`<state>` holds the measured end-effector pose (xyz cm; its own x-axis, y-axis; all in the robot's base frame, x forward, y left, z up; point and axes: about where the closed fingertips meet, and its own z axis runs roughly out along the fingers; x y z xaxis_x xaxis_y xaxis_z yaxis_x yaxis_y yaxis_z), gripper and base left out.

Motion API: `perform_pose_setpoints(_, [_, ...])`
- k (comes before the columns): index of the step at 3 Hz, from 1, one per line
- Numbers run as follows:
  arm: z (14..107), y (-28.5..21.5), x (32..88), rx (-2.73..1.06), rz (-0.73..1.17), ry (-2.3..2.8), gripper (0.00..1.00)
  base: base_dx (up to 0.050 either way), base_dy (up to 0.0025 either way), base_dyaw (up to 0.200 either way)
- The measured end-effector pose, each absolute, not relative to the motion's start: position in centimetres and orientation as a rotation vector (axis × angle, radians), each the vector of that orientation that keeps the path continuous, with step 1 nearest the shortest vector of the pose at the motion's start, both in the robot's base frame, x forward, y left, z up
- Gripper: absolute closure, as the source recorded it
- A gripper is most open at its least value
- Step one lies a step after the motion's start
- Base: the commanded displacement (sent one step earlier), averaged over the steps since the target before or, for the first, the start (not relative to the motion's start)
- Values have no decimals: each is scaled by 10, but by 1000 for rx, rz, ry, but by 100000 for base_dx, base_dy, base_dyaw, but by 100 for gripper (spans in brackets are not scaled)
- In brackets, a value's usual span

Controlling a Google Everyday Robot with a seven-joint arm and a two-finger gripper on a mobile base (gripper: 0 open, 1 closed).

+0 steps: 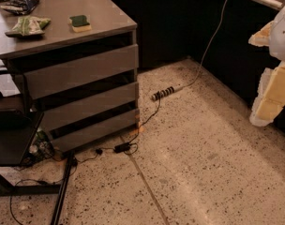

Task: Pick blue chip bag

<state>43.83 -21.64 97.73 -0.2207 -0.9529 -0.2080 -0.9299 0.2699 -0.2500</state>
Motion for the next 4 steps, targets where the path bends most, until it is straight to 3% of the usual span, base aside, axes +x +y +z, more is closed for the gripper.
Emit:
perform_pose_setpoints(1, [977,-216,438,-1722,-102,2229,0,5002,-1,36])
perform_pose_setpoints(2, [977,-216,438,-1722,-102,2229,0,4544,191,8400])
perform_pose_setpoints(3, [977,-216,438,-1722,-102,2229,0,4951,-1,20])
perform_pose_setpoints(4, [977,-216,438,-1722,-102,2229,0,4497,196,8833])
